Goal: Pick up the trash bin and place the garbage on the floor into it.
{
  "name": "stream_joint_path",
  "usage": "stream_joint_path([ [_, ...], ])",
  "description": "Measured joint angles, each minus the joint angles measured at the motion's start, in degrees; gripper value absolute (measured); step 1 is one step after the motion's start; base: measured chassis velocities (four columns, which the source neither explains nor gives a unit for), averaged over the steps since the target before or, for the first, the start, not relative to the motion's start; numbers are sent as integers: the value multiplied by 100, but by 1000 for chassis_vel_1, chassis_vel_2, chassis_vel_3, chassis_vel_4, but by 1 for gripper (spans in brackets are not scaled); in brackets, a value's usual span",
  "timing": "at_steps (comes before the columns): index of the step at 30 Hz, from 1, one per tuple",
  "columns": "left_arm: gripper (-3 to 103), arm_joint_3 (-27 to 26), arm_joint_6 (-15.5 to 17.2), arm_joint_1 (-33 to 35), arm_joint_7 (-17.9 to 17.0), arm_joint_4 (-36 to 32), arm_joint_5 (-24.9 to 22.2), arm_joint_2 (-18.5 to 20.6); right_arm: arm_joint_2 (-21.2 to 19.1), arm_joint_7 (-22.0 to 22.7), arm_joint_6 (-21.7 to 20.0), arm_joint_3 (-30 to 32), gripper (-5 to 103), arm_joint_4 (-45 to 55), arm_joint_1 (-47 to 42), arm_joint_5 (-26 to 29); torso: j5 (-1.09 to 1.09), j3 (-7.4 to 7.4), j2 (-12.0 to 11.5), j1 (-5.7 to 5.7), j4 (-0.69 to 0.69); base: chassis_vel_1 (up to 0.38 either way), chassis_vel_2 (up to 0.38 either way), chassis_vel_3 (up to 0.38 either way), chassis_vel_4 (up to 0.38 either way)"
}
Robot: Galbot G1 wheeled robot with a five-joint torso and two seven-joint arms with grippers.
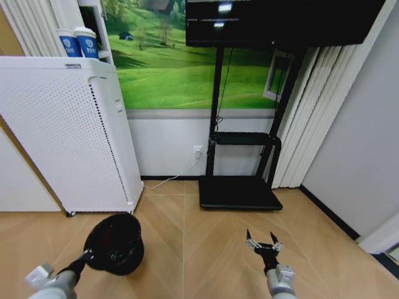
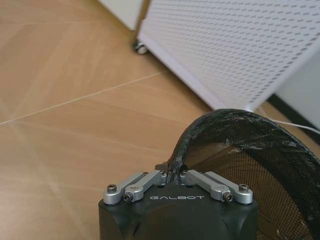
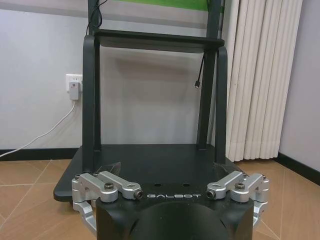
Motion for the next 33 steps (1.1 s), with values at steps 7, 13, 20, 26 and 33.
stream_joint_path([
  [7, 4, -353, -32, 559, 179, -63, 70, -433, 28, -22, 8, 64, 100, -38, -5, 23, 1, 0, 0, 0, -3, 0, 0, 0, 0],
  [13, 4, -319, -59, 600, 95, -90, 131, -498, 44, -56, 75, 136, 100, -100, 29, 77, 1, 0, 0, 0, -5, 0, 0, 0, 0],
  [20, 4, -167, -77, 697, 92, -20, 319, -576, 47, -91, 132, 214, 100, -193, 86, 110, 0, 0, 0, 0, -2, 0, 0, 0, 0],
  [26, 4, -100, -107, 743, 72, 51, 465, -702, 50, -105, 159, 245, 100, -294, 152, 181, 1, 0, 0, 0, -3, 0, 0, 0, 0],
  [33, 4, -127, -189, 785, 67, 141, 626, -736, 15, -104, 146, 272, 100, -335, 243, 251, 1, 0, 0, 0, -3, 0, 0, 0, 0],
])
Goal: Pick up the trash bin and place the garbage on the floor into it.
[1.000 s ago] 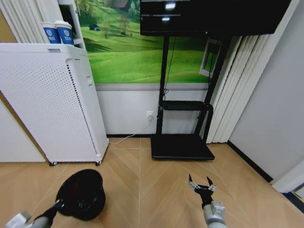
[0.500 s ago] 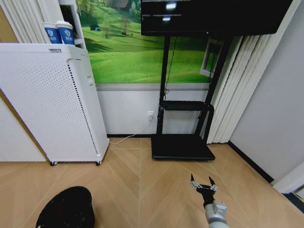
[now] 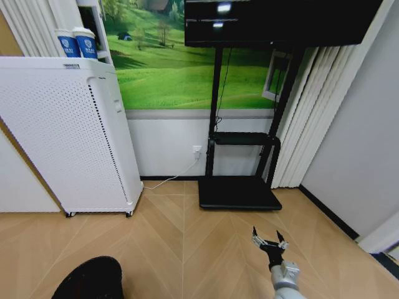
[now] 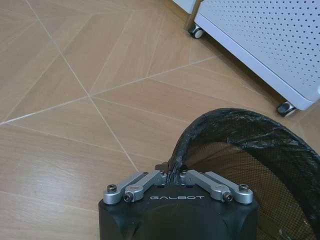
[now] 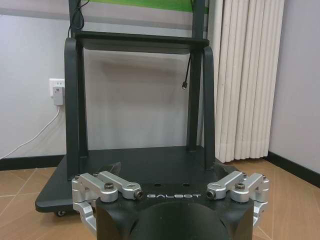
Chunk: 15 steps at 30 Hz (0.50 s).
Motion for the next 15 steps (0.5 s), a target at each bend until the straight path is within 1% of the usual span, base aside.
stream_joint_path([
  [2, 4, 43, -64, -11, 25, 73, 281, -30, -3, 5, 1, 42, 100, -4, -20, 52, 2, 0, 0, 0, 1, 0, 0, 0, 0],
  [5, 4, 98, -66, -65, -21, 121, 359, -49, 2, 1, 24, 116, 100, 1, -99, 69, 0, 0, 0, 0, 0, 0, 0, 0, 0],
  [6, 2, 118, -55, -74, -48, 121, 360, -52, 2, -3, 36, 159, 100, 2, -133, 78, 0, 0, 0, 0, -2, 0, 0, 0, 0],
  [7, 2, 118, -55, -74, -48, 121, 360, -52, 2, -3, 36, 159, 100, 2, -133, 78, 0, 0, 0, 0, -2, 0, 0, 0, 0],
  [9, 12, 133, -26, -71, -87, 102, 358, -52, -15, -11, 43, 227, 100, -3, -151, 118, -1, 0, 0, 0, -1, 0, 0, 0, 0],
  [11, 12, 133, -14, -61, -86, 79, 354, -52, -22, -11, 43, 259, 100, -19, -137, 140, -1, 0, 0, 0, -1, 0, 0, 0, 0],
  [12, 23, 130, 9, -43, -88, 44, 338, -54, -27, -11, 42, 288, 100, -47, -104, 161, 0, 0, 0, 0, -1, 0, 0, 0, 0],
  [14, 23, 129, 20, -23, -82, 14, 323, -57, -27, -11, 37, 297, 100, -61, -85, 171, 0, 0, 0, 0, -1, 0, 0, 0, 0],
  [15, 28, 130, 28, -1, -72, -24, 316, -63, -28, -11, 31, 305, 100, -73, -65, 179, 0, 0, 0, 0, 0, 0, 0, 0, 0],
])
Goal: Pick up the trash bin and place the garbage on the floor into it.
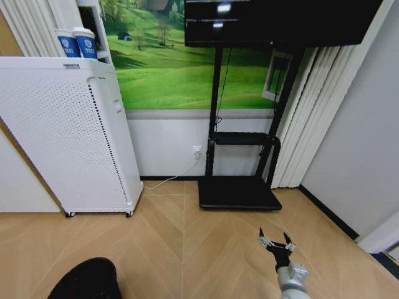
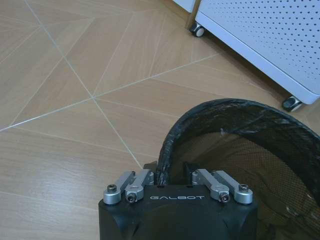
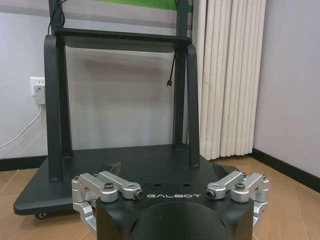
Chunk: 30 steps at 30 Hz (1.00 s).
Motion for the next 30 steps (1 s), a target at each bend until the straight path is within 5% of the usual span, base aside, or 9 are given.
stream_joint_path([
  [1, 39, 23, 19, 47, 14, -111, 3, -41, 7, 2, -22, 3, 100, -24, 42, 13, 1, 0, 0, 0, 0, 0, 0, 0, 0],
  [4, 44, 36, 45, 70, 12, -188, 7, -85, 15, 7, -41, 2, 100, -32, 62, 25, 0, 0, 0, 0, 1, 0, 0, 0, 0],
  [7, 60, 53, 126, 254, 12, -528, -51, -172, 10, 12, -99, 14, 100, -38, 80, 66, 2, 0, 0, 0, 0, 0, 0, 0, 0],
  [11, 66, 159, 145, 395, 18, -723, 28, -185, -42, -70, -305, 114, 100, -26, 91, 163, 2, 0, 0, 0, 0, 0, 0, 0, 0],
  [14, 82, 563, 233, 815, 148, -1166, 423, -164, -232, -164, -769, 302, 100, 5, 329, 466, 0, 0, -1, 0, 0, 0, 0, 0, 0],
  [19, 97, 760, 243, 1452, 424, -1617, 695, 6, -300, -152, -901, 452, 100, -102, 467, 612, 2, 0, 0, 0, 2, 0, 0, 0, 0],
  [25, 100, 885, 346, 1696, 566, -1913, 833, 266, -238, -146, -831, 616, 100, -271, 424, 642, 0, 0, 0, 0, 1, 0, 0, 0, 0],
  [30, 100, 1041, 658, 914, 874, -2013, 1020, 650, -176, -140, -733, 647, 100, -281, 301, 641, -2, 0, -1, 0, -1, 0, 0, 0, 0],
])
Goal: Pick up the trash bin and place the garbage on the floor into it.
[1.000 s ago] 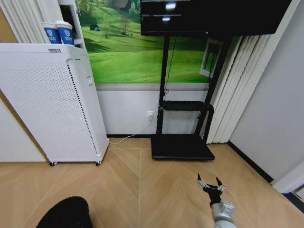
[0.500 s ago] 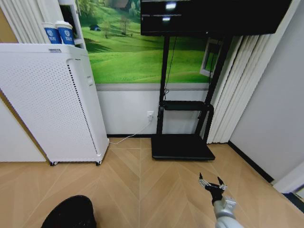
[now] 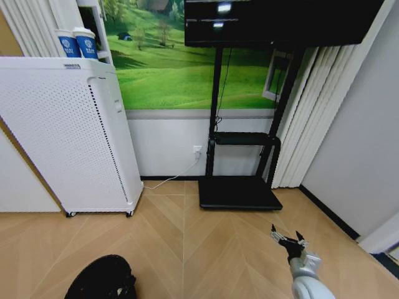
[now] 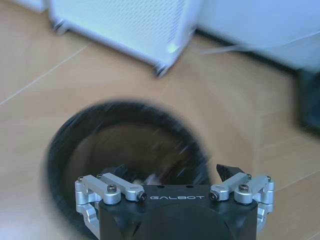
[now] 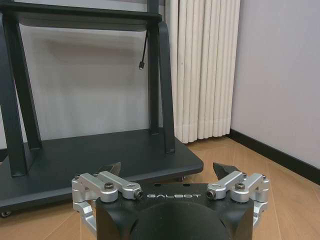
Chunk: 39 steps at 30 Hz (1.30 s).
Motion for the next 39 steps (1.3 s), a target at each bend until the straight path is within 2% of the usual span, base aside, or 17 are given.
stream_joint_path([
  [1, 100, 0, 0, 0, 0, 0, 0, 0, 0, 0, 0, 0, 100, 0, 0, 0, 0, 0, 0, 0, 0, 0, 0, 0, 0],
  [3, 100, 9, 26, -629, 345, 0, 227, 346, 3, -46, 87, 8, 100, 161, -90, -25, 1, 0, 0, 0, -3, 0, 0, 0, 0],
  [4, 100, 9, 26, -629, 345, 0, 227, 346, 3, -46, 87, 8, 100, 161, -90, -25, 1, 0, 0, 0, -3, 0, 0, 0, 0],
  [5, 100, -56, -48, -896, 672, 0, 398, 483, -16, -88, 125, 22, 100, 316, -135, -37, -1, 1, 0, 0, -1, 0, 0, 0, 0],
  [6, 100, -56, -48, -896, 672, 0, 398, 483, -16, -88, 125, 22, 100, 316, -135, -37, -1, 1, 0, 0, -1, 0, 0, 0, 0],
  [7, 100, -170, -226, -1112, 1073, -1, 511, 635, -69, -136, 117, 46, 100, 560, -173, -32, 1, 1, 0, 0, -2, 0, 0, 0, 0],
  [8, 100, -253, -354, -1203, 1307, 1, 523, 700, -119, -167, 101, 53, 100, 729, -181, -2, 0, 1, 0, 0, 1, 0, 0, 0, 0],
  [9, 100, -253, -354, -1203, 1307, 1, 523, 700, -119, -167, 101, 53, 100, 729, -181, -2, 0, 1, 0, 0, 1, 0, 0, 0, 0],
  [11, 100, -400, -656, -1382, 1656, 5, 687, 794, -162, -231, 64, 83, 100, 1095, -249, 22, 2, 0, 0, 0, 5, 0, 0, 0, 0],
  [12, 100, -400, -656, -1382, 1656, 5, 687, 794, -162, -231, 64, 83, 100, 1095, -249, 22, 2, 0, 0, 0, 5, 0, 0, 0, 0],
  [14, 100, -515, -1107, -1662, 2063, 75, 1262, 861, -137, -314, -7, 52, 100, 1544, -441, 22, 1, 0, 1, 0, 0, 0, 0, 0, 0],
  [15, 100, -515, -1107, -1662, 2063, 75, 1262, 861, -137, -314, -7, 52, 100, 1544, -441, 22, 1, 0, 1, 0, 0, 0, 0, 0, 0],
  [18, 100, -535, -1709, -2108, 2443, 448, 2152, 806, 34, -351, -47, -337, 100, 2019, -743, -330, 1, 0, 0, 0, 4, 0, 0, 0, 0],
  [19, 100, -535, -1709, -2108, 2443, 448, 2152, 806, 34, -351, -47, -337, 100, 2019, -743, -330, 1, 0, 0, 0, 4, 0, 0, 0, 0],
  [24, 100, -392, -2031, -2497, 2605, 745, 2728, 702, 247, -481, 35, -532, 100, 2355, -1193, -873, 1, 1, 0, 0, -1, 0, 0, 0, 0],
  [31, 100, -288, -2059, -2531, 2538, 763, 2733, 501, 223, -557, 44, -516, 100, 2456, -1201, -927, 1, 0, 1, 0, 3, 0, 0, 0, 0],
  [39, 100, -245, -1961, -2429, 2444, 703, 2525, 419, 208, -667, 27, -509, 100, 2475, -1123, -832, 2, 0, 0, 0, 1, 0, 0, 0, 0],
])
